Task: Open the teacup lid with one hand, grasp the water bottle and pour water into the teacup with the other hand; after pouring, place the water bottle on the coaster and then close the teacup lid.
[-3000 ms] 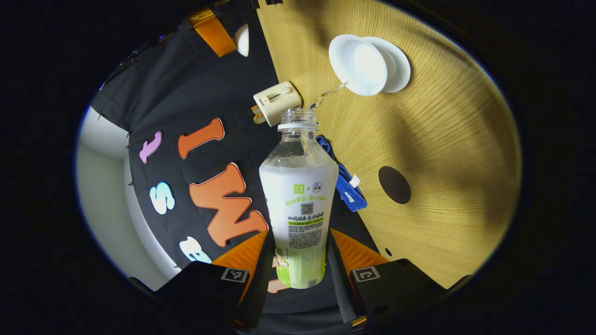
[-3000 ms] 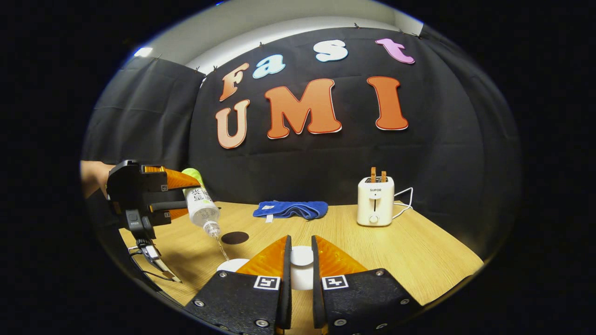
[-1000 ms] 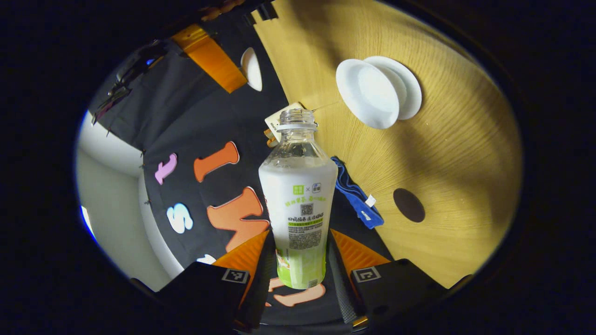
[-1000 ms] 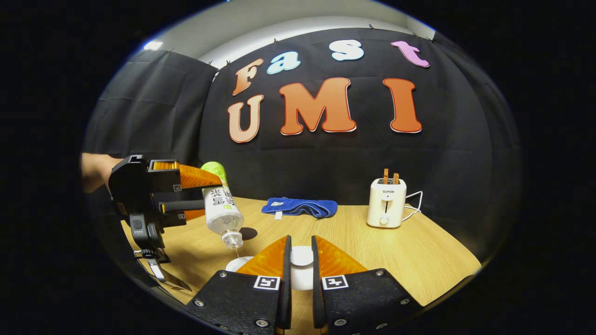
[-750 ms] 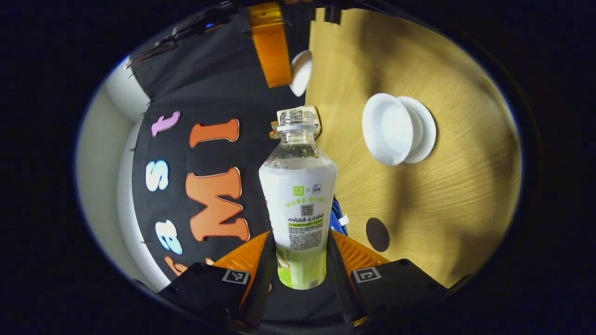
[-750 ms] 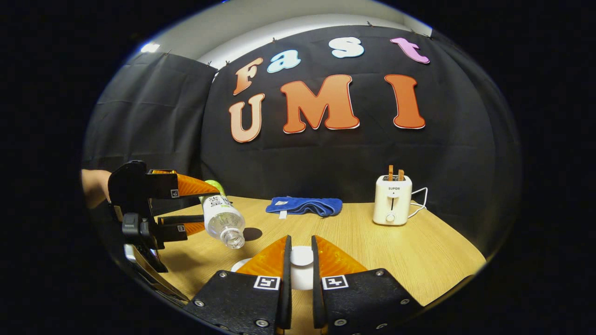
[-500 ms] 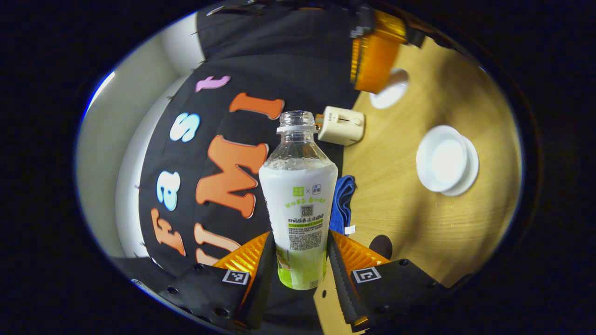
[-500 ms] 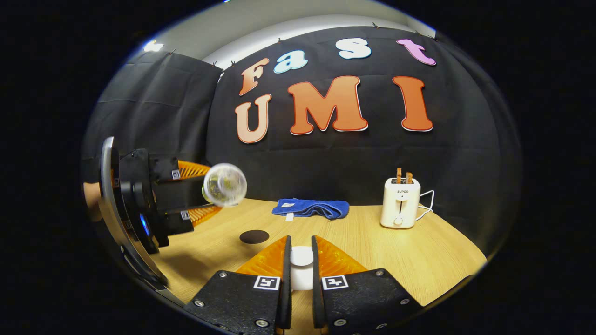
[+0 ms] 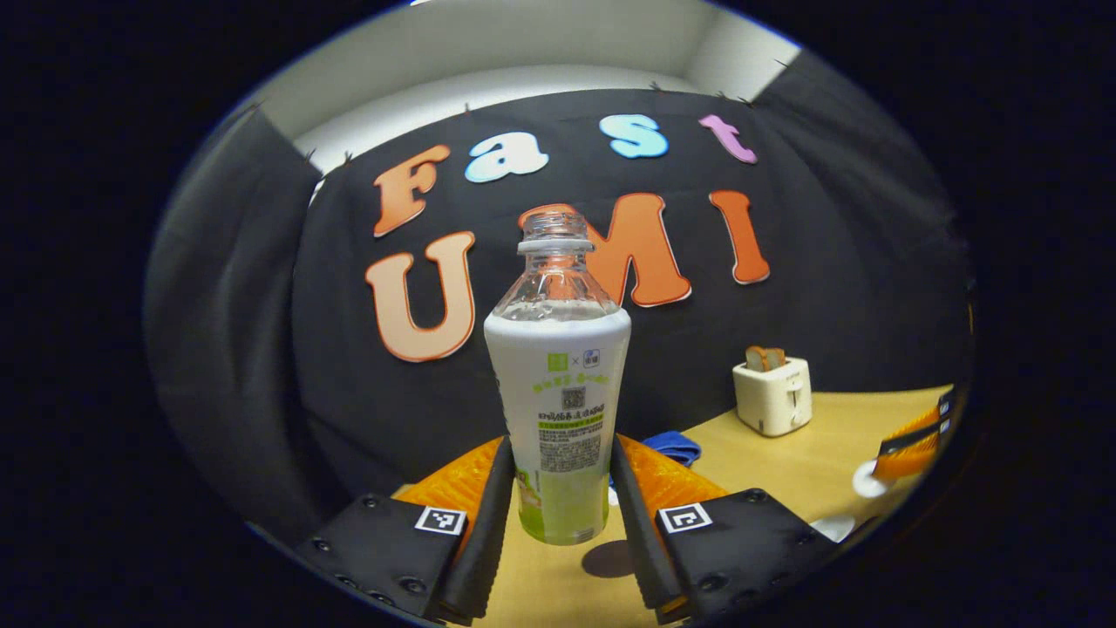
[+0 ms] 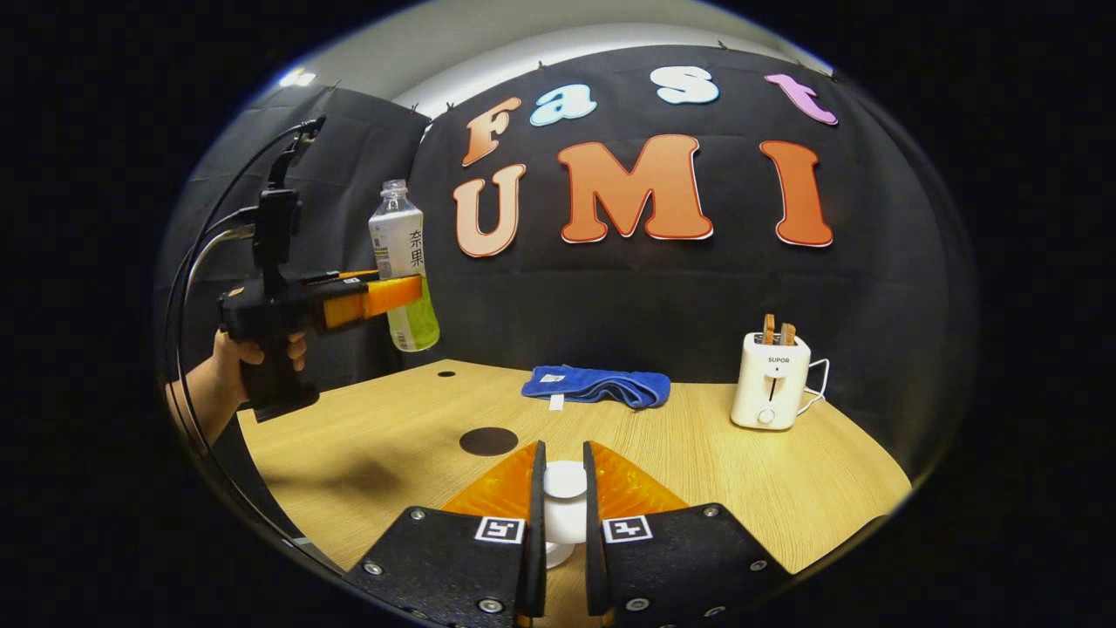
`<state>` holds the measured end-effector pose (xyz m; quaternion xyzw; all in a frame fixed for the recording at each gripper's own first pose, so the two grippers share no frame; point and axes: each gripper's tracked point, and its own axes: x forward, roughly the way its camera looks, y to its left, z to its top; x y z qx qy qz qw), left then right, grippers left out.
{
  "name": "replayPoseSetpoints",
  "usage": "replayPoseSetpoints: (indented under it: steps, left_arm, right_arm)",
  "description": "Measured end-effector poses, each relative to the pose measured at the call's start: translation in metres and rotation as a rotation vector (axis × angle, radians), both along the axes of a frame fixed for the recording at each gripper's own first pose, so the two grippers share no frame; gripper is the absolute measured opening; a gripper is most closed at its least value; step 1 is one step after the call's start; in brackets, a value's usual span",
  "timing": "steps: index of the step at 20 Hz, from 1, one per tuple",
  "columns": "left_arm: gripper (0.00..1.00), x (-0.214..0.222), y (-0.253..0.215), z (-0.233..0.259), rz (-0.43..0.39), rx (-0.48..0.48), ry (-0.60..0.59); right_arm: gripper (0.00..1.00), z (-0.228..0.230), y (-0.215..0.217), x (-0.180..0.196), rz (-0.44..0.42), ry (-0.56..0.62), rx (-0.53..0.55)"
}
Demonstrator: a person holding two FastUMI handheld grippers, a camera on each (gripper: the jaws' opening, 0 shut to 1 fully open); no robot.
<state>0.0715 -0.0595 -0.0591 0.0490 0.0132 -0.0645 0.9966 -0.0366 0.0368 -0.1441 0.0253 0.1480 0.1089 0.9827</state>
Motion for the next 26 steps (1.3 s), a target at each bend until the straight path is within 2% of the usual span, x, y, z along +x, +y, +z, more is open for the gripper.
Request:
replayPoseSetpoints:
  steps: [1,3,6,8,14,20,26]
  left_arm:
    - [0.62,0.002,0.004,-0.006,0.002,-0.066,0.019]
    - [0.65,0.014,0.008,-0.02,0.015,-0.162,0.061]
    - [0.66,0.033,0.012,-0.046,0.023,-0.24,0.116]
    - [0.63,0.042,0.011,-0.059,0.026,-0.26,0.144]
    - [0.66,0.062,0.002,-0.105,0.016,-0.22,0.212]
    - [0.64,0.069,-0.013,-0.158,-0.013,-0.162,0.308]
    - [0.66,0.077,-0.024,-0.188,-0.036,-0.133,0.354]
  right_arm:
    - [0.18,0.001,0.0,0.001,0.001,0.001,-0.002]
    - [0.18,0.001,0.0,0.001,0.0,0.003,-0.005]
    - [0.18,-0.001,0.0,0.002,-0.002,0.006,-0.009]
    - [0.18,-0.001,-0.001,0.003,-0.003,0.007,-0.01]
    - [0.18,-0.004,-0.002,0.003,-0.001,0.01,-0.006]
    - [0.18,-0.008,-0.004,0.002,0.0,0.013,-0.005]
    - [0.18,-0.01,-0.006,0.001,-0.003,0.014,0.006]
